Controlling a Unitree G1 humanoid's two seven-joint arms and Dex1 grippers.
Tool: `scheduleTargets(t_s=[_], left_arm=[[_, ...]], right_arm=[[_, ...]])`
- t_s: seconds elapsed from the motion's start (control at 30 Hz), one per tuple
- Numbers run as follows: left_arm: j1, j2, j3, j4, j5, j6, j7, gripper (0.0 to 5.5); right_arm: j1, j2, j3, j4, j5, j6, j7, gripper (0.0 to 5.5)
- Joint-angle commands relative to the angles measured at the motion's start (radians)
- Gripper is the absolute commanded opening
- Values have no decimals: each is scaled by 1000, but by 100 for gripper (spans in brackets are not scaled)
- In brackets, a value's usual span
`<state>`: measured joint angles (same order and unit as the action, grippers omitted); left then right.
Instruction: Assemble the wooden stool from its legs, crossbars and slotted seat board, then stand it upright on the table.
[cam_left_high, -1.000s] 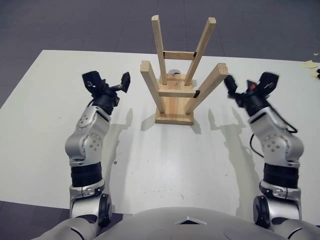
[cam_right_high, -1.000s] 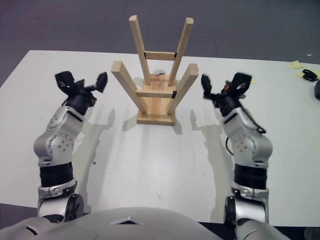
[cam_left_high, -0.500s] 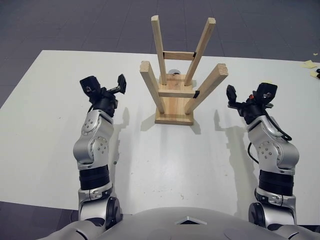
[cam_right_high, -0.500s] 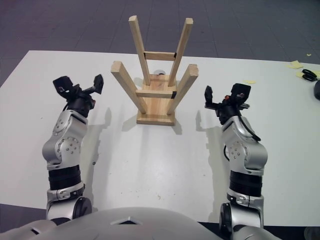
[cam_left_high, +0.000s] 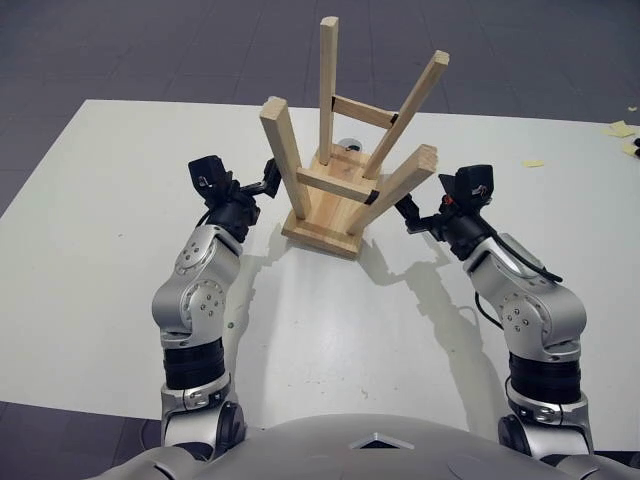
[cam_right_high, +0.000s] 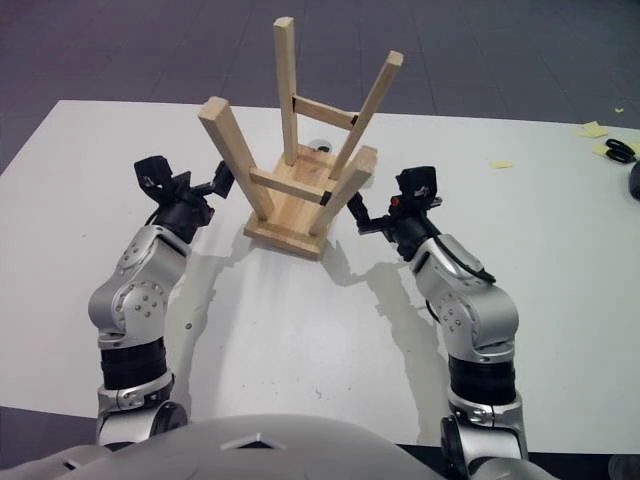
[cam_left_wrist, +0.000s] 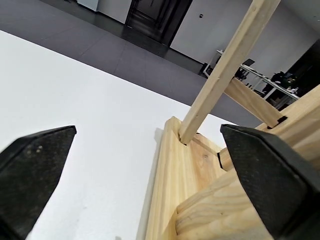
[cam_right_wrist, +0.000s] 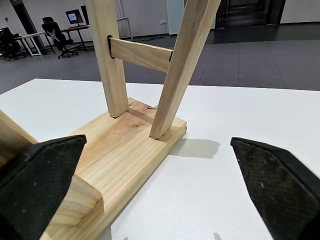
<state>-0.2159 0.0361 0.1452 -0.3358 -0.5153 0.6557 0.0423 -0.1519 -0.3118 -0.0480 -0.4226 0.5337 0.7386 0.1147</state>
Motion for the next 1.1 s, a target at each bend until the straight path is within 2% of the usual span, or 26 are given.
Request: scheduleTargets(t_s=[0.03, 0.27, 0.37, 0.47, 0.6, 0.73, 0.83, 0.97, 1.1], left_arm=[[12, 33, -23, 23, -4, 31, -57, 538], [-6, 79, 49, 99, 55, -2, -14, 538], [-77, 117, 204, 172, 89, -83, 95, 538], [-161, 212, 348, 238, 113, -163, 157, 538], [-204, 324, 428, 331, 119, -221, 122, 538], [-161, 359, 402, 364, 97, -184, 21, 538], [-112, 371, 367, 359, 84, -151, -69, 538], [-70, 383, 338, 319, 26, -112, -197, 538], [7, 467, 216, 234, -27, -43, -447, 538]], right_arm=[[-20, 13, 22, -11, 8, 4, 44, 540], [-23, 5, 3, 10, -23, 16, 35, 540], [-19, -27, 82, -55, 21, 47, 144, 540], [-5, -81, 146, -155, 114, 87, 300, 540], [-11, -98, 112, -150, 163, 80, 363, 540], [25, -183, 71, -69, 147, 68, 448, 540], [10, -235, 68, 70, 41, 19, 445, 540], [-112, -174, 68, 259, -13, -63, 444, 540], [-253, -99, 66, 440, 4, -119, 527, 540]])
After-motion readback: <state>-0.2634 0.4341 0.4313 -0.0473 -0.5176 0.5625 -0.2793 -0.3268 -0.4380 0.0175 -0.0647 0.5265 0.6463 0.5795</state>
